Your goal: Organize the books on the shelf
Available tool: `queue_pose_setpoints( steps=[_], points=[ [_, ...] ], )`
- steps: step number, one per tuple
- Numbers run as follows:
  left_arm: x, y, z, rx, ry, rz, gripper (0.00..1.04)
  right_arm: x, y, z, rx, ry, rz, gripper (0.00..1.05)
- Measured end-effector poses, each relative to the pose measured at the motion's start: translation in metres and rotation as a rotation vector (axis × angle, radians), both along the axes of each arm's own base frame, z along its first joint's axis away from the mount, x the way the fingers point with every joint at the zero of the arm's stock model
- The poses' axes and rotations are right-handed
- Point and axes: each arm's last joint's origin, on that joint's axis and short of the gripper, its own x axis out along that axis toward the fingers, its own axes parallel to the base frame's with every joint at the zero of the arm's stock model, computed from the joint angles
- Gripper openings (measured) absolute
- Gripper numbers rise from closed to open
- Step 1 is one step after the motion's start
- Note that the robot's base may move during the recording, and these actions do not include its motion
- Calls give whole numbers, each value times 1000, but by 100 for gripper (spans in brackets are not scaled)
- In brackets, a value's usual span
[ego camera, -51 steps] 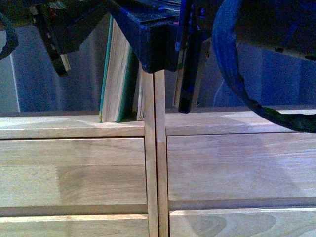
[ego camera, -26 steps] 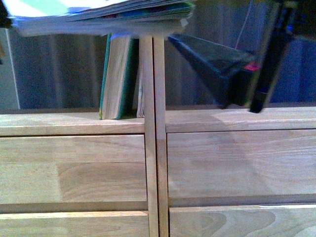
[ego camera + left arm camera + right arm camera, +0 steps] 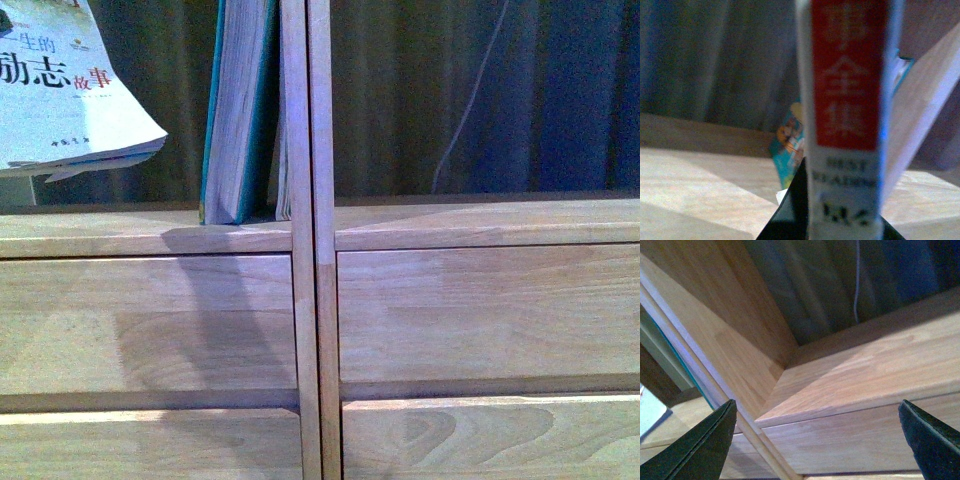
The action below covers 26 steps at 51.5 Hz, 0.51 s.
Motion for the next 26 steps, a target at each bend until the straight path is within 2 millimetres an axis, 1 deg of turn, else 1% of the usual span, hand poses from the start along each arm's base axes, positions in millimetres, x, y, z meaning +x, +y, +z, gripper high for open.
queue_pose_setpoints(
  steps=[4, 7, 9, 13, 14, 19, 26],
  points=[
    [24, -12, 7, 124, -51, 60, 7, -1, 0, 1, -51, -14, -8, 98],
    [35, -18, 8, 177, -61, 72, 7, -1, 0, 0, -65, -15, -9, 98],
    [46, -24, 10, 223, -71, 90, 7, -1, 0, 0, -72, -17, -11, 98],
    [73, -40, 9, 323, -102, 125, 7, -1, 0, 0, -81, -19, -14, 98],
    [76, -42, 9, 327, -103, 127, 7, -1, 0, 0, -82, -19, -14, 98],
    [104, -57, 5, 402, -122, 160, 7, -1, 0, 0, -88, -20, -15, 98],
    [128, -68, -2, 449, -134, 192, 7, -1, 0, 0, -92, -21, -16, 98]
  ],
)
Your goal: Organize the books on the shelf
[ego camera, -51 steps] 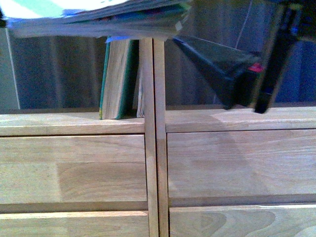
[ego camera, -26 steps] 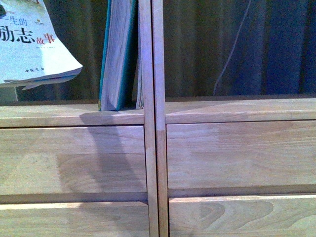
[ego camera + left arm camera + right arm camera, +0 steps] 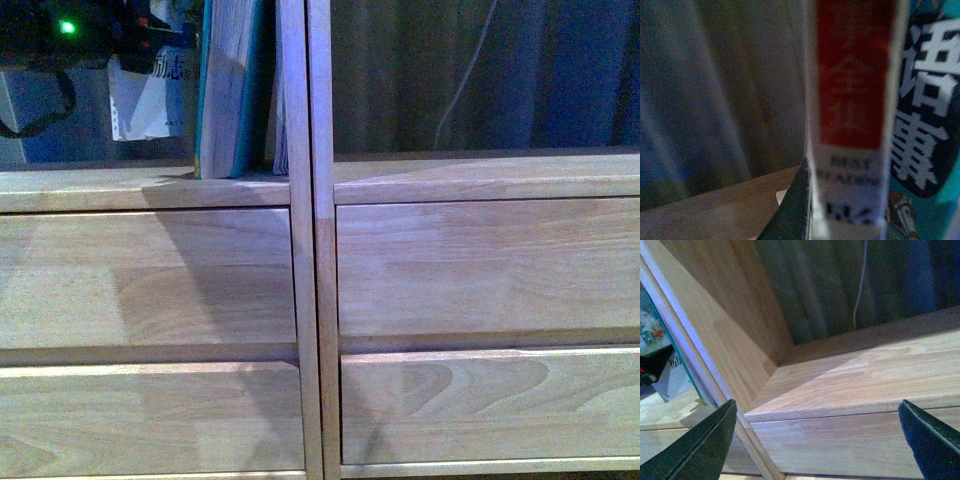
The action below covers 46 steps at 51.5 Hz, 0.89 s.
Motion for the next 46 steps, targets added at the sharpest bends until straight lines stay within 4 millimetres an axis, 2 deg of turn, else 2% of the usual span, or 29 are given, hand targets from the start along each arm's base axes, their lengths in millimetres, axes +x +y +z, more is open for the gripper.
queue_pose_setpoints(
  steps=[8, 12, 18, 35, 38, 46],
  points=[
    [20, -10, -17, 28, 5, 24, 7, 0, 0, 0, 0, 0, 0, 98],
    [28, -17, -31, 44, 27, 16, 7, 0, 0, 0, 0, 0, 0, 98],
    [32, -21, -35, 60, 17, 21, 8, 0, 0, 0, 0, 0, 0, 98],
    [34, -22, -37, 61, -6, 46, 54, 0, 0, 0, 0, 0, 0, 98],
    [29, -21, -38, 50, -6, 46, 66, 0, 0, 0, 0, 0, 0, 98],
    [8, -17, -37, -10, 12, 31, 89, 0, 0, 0, 0, 0, 0, 98]
  ],
)
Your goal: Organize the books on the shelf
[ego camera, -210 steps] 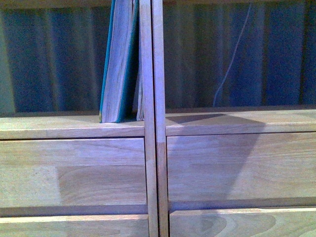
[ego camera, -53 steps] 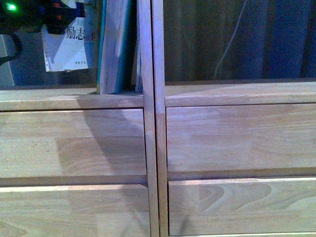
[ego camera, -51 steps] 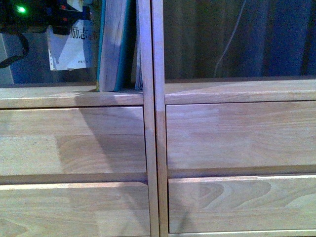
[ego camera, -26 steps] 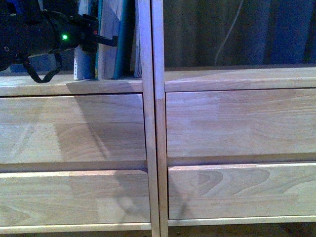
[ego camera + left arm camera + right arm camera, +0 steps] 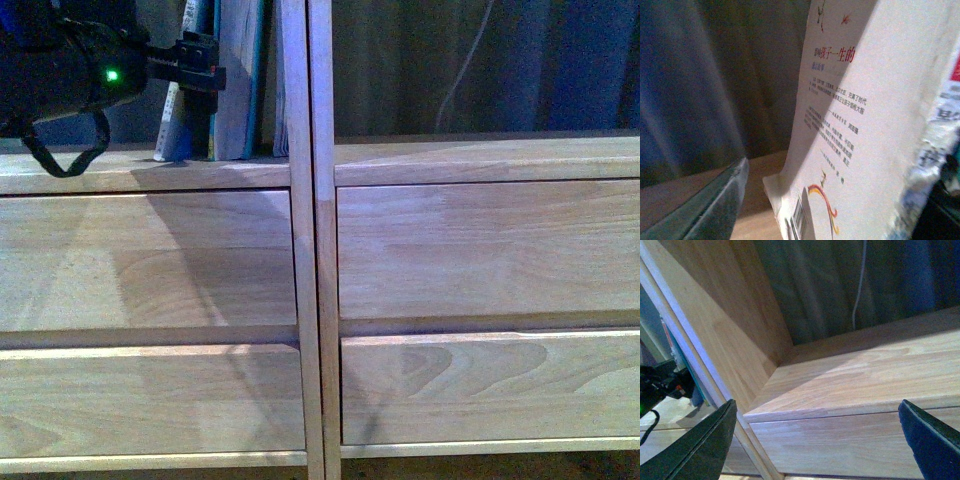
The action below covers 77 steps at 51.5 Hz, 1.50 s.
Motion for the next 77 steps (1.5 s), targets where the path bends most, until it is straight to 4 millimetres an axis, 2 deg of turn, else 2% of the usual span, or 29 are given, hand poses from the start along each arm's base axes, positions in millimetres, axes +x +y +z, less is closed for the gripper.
queue_pose_setpoints(
  steps=[3, 12, 17, 27, 30, 32, 37, 41, 50, 54, 67, 77],
  points=[
    [-14, 2, 4, -40, -2, -8, 98, 0, 0, 0, 0, 0, 0, 98],
    [-54, 8, 14, -151, 10, -26, 97, 0, 0, 0, 0, 0, 0, 98],
    [-60, 9, 21, -174, -3, -33, 97, 0, 0, 0, 0, 0, 1, 98],
    [-59, 9, 17, -189, 20, -16, 97, 0, 0, 0, 0, 0, 1, 98],
    [-67, 13, 10, -197, 160, 163, 85, 0, 0, 0, -8, 3, -11, 97],
    [-80, 18, -1, -191, 213, 233, 76, -2, 0, -3, -67, 74, -113, 90],
    [-114, 34, -28, -188, 231, 261, 55, -15, -2, -30, -241, 167, -226, 70],
    [-135, 43, -44, -188, 233, 265, 41, -24, -2, -48, -294, 171, -227, 56],
    [-184, 58, -82, -185, 252, 264, 2, -45, -2, -85, -329, 175, -231, 18],
    [-202, 63, -94, -185, 255, 265, 3, -53, -2, -97, -342, 176, -231, 2],
    [-245, 80, -118, -185, 258, 271, 3, -71, -2, -122, -343, 172, -232, 3],
    [-261, 80, -126, -185, 257, 267, 3, -79, -1, -130, -342, 169, -232, 3]
  ],
)
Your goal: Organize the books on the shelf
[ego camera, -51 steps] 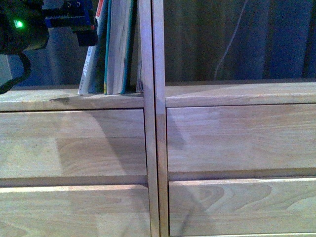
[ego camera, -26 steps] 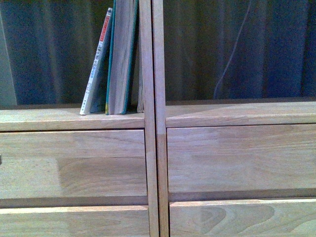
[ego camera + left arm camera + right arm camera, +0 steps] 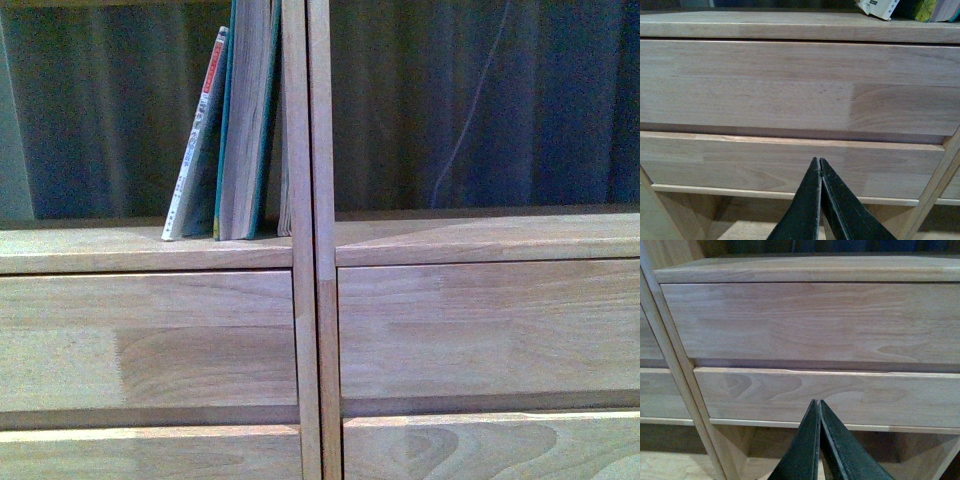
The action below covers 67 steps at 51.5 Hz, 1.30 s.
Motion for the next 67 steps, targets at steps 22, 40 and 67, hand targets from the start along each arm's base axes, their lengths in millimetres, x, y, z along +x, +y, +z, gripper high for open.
queue_pose_setpoints(
  steps=[22, 40, 67],
  points=[
    [-28, 0, -11, 0, 2, 0, 3, -12, 0, -13, 0, 3, 0, 3],
    [-46, 0, -18, 0, -11, 0, 3, -21, 0, -17, -1, -19, 0, 3],
    [-62, 0, -16, 0, -19, 0, 3, -35, 0, -20, -1, -16, -2, 3]
  ],
)
